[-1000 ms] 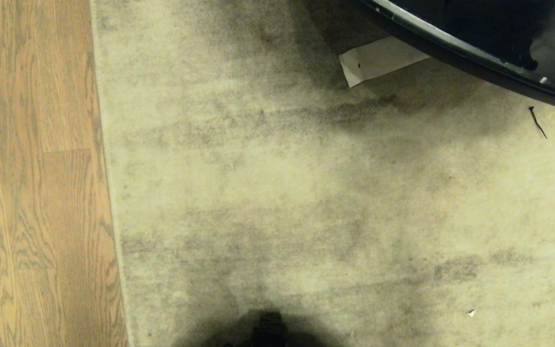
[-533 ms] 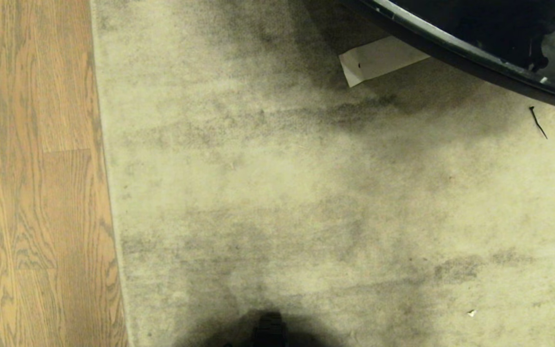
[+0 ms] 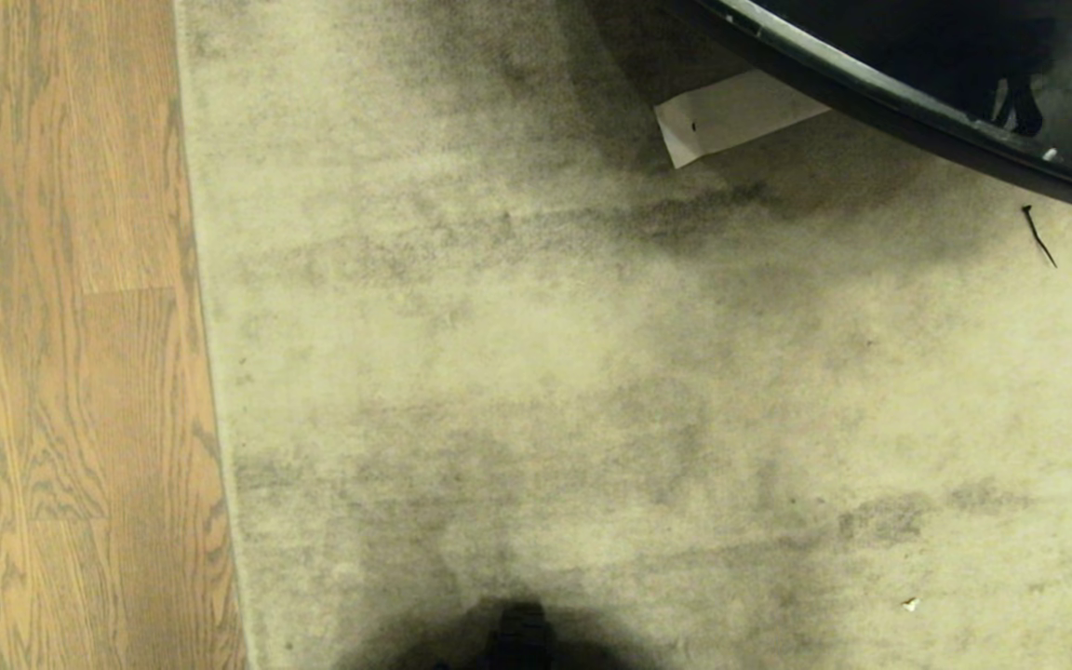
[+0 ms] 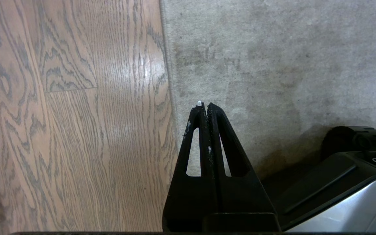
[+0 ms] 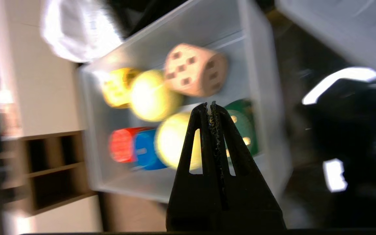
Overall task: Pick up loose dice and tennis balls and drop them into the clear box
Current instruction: Put the toys in the box
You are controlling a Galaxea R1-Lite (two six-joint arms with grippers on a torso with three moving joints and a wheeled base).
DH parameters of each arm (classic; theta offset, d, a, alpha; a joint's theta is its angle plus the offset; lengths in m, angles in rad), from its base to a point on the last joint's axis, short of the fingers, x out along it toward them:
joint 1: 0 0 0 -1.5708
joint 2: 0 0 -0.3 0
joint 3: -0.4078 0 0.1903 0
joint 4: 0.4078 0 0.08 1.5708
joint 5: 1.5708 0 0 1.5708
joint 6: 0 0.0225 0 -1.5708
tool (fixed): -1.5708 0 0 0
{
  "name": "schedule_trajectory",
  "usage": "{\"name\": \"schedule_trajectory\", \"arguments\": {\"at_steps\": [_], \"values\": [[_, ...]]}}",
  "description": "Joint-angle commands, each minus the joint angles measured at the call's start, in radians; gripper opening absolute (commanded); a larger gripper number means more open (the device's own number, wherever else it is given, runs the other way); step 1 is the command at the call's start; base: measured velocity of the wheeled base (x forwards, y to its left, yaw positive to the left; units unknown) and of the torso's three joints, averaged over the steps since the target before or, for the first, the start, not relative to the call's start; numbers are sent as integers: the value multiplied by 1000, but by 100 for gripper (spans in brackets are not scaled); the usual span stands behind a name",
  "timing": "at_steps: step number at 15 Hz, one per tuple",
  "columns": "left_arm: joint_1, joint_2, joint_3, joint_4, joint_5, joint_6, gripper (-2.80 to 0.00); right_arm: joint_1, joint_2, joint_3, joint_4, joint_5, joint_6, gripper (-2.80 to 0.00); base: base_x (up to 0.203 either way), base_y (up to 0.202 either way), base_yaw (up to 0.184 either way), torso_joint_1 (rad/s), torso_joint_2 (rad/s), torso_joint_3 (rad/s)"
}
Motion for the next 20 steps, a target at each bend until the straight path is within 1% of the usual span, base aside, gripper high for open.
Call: {"name": "schedule_trajectory", "arguments": {"at_steps": [1, 2, 3, 4, 5, 7, 9, 12, 13, 15, 16, 17, 18, 20], "values": [[0, 0, 3, -1, 0, -1, -280, -87, -23, 10, 0, 0, -80, -280, 0, 0, 0, 0, 0, 0], [0, 0, 3, -1, 0, -1, -280, -99, -32, 21, 2, -4, -109, -280, 0, 0, 0, 0, 0, 0], [0, 0, 3, -1, 0, -1, -280, -123, -35, 29, 2, -6, -117, -280, 0, 0, 0, 0, 0, 0], [0, 0, 3, -1, 0, -1, -280, -178, -40, 35, 1, -9, -120, -280, 0, 0, 0, 0, 0, 0], [0, 0, 3, -1, 0, -1, -280, -214, -45, 38, -2, -10, -122, -280, 0, 0, 0, 0, 0, 0], [0, 0, 3, -1, 0, -1, -280, -223, -66, 36, 0, -11, -145, -280, 0, 0, 0, 0, 0, 0], [0, 0, 3, -1, 0, -1, -280, -224, -91, 41, 40, -11, -198, -280, 0, 0, 0, 0, 0, 0], [0, 0, 3, -1, 0, -1, -280, -220, -111, 33, 210, -21, -348, -280, 0, 0, 0, 0, 0, 0], [0, 0, 3, -1, 0, -1, -280, -211, -110, 24, 270, -45, -402, -280, 0, 0, 0, 0, 0, 0], [0, 0, 3, -1, 0, -1, -280, -159, -106, 19, 378, -134, -538, -280, 0, 0, 0, 0, 0, 0], [0, 0, 3, -1, 0, -1, -280, -116, -103, 18, 440, -213, -633, -280, 0, 0, 0, 0, 0, 0], [0, 0, 3, -1, 0, -1, -280, -48, -100, 18, 488, -311, -718, -280, 0, 0, 0, 0, 0, 0], [0, 0, 3, -1, 0, -1, -280, 32, -96, 17, 518, -402, -775, -280, 0, 0, 0, 0, 0, 0], [0, 0, 3, -1, 0, -1, -280, 204, -93, 16, 561, -589, -861, -280, 0, 0, 0, 0, 0, 0]]}}
